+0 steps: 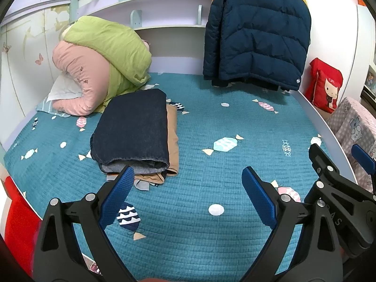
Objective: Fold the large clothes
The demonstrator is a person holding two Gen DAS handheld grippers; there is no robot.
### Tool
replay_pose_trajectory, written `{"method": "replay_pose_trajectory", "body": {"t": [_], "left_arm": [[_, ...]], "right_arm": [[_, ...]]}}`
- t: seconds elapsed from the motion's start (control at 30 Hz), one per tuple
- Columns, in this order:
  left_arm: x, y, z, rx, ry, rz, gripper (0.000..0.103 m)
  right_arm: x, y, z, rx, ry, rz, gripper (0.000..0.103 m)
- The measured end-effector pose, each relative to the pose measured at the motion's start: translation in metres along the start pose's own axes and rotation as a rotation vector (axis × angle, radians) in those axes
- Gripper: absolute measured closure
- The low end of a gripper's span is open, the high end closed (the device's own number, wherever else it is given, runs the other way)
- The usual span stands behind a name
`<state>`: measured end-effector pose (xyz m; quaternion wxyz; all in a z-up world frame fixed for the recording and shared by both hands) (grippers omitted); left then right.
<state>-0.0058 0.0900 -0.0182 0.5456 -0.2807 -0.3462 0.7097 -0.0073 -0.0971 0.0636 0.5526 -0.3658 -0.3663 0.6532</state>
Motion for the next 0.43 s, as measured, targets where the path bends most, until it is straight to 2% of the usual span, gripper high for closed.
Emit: {"method": "replay_pose_trajectory", "body": {"t": [0.43], "left_arm": [[0.0000, 0.0022, -0.0005, 0.000, 0.010, 0.007, 0.010]], "right_arm": [[0.0001, 0.0009, 0.0001, 0.000, -0.002, -0.004, 0.013]]}}
Point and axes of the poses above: each gripper's, at about its wrist camera, not at the fingertips, and z roughly against the way its jaws point, x to its left, y to its underside, the point moved 2 cm from there along -z, roughly the way its jaws point, and after that the axes turned 3 degrees about -x, right-handed, at the moved point
